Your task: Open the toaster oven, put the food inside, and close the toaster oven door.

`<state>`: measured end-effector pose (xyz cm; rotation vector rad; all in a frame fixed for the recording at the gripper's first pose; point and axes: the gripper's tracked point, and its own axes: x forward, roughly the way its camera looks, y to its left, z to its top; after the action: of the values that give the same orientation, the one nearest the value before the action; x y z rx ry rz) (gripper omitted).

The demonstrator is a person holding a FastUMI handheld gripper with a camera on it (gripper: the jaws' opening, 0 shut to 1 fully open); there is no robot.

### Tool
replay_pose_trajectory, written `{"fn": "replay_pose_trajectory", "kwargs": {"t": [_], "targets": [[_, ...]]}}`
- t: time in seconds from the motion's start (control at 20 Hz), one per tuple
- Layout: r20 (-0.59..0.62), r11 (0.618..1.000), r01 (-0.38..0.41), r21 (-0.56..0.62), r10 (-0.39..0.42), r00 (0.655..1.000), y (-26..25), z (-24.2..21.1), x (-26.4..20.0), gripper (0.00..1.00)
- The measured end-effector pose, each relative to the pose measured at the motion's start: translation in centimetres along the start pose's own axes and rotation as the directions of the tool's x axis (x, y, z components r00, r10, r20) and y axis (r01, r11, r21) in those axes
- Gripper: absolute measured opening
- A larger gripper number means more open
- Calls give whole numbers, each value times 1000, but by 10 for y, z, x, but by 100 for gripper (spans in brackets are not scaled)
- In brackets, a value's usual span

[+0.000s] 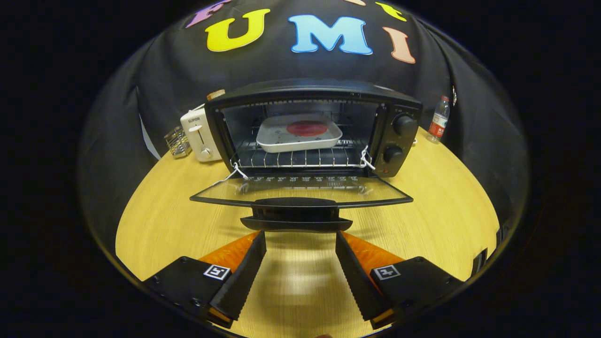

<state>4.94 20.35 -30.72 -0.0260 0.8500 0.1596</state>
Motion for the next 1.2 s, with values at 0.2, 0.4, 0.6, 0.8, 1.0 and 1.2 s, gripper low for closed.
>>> {"fn": "replay_pose_trajectory", "kwargs": {"t": [0.2, 0.4, 0.6, 0.8, 1.0, 1.2], "targets": [[82, 1000, 7, -20, -6, 997, 1, 24, 2, 95], [151, 999, 19, -37, -13, 988, 1, 49, 4, 96], [211, 997, 43, -59, -30, 977, -9, 76, 13, 96], [335, 999, 32, -27, -21, 942, -17, 108, -13, 96], [394, 999, 35, -34, -19, 919, -28, 114, -46, 96], [441, 999, 37, -27, -21, 897, -45, 114, -87, 96]]}}
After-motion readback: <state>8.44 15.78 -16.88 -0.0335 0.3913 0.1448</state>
